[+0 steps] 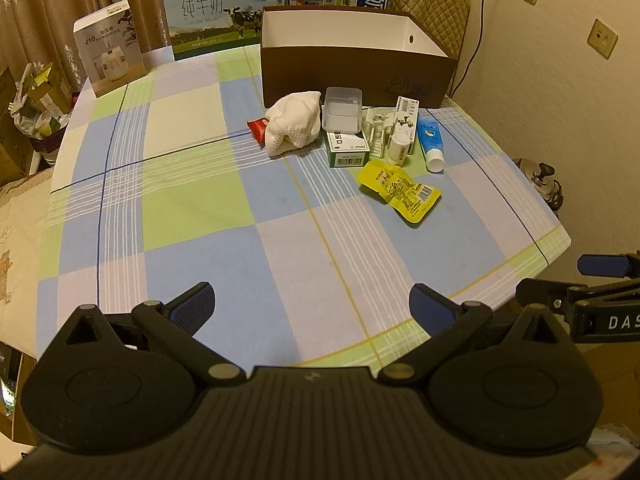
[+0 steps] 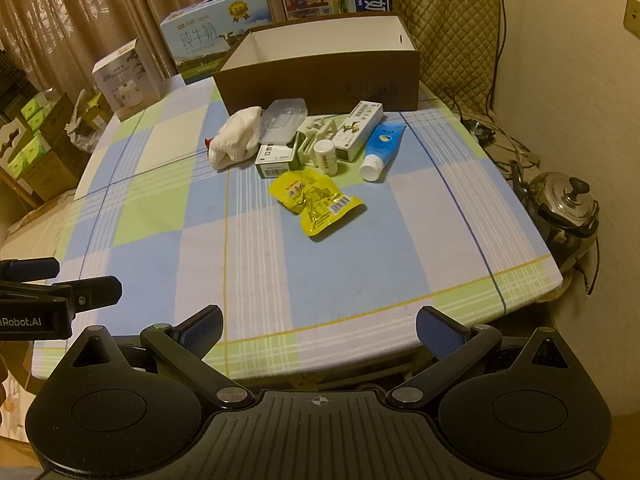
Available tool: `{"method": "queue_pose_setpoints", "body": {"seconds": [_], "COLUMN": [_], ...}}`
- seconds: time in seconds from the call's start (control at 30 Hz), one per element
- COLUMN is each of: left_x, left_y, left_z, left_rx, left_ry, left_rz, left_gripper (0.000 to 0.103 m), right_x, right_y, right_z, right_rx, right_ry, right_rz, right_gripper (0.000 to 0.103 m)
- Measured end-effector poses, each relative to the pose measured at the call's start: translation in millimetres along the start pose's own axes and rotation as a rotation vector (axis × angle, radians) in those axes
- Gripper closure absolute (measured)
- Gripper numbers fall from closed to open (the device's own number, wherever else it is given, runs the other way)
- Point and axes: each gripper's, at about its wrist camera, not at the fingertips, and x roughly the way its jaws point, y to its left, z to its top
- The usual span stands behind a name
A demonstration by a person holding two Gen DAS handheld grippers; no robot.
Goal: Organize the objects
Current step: 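Move both tools toward the cluttered items on the table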
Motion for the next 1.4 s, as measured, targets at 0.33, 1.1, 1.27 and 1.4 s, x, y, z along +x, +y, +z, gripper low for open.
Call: {"method": "queue_pose_setpoints", "body": {"seconds": [0.33,1.1,1.27,1.4], "left_x": [4.1,24.0,29.0,34.4], "left_y": [-4.7,-6.2,-8.1,-10.5], "left_z": [6.1,34.6,40.2,46.8], "left_rx": [0.002,-0.023,-0.029,-0.035], "left_ry": [0.001,0.019,0.023,0.028], "left_rz": [0.006,0.013,0.016,0.019], "left_gripper": [0.001,0.001,0.001,0.001], "right_x": [3.4,23.1,28.4,31.3], "right_y": [-5.0,-17.6,-24.0,-30.2], "right_z": [8.1,38.2,43.9,48.9], "right_rx": [-0.002,-0.002,-0.004,-0.003], "right_ry": [0.008,0.026,0.03,0.037], "right_rz": [0.008,0.025,0.031,0.038], "right_gripper": [0.002,0.002,0.002,0.002]}}
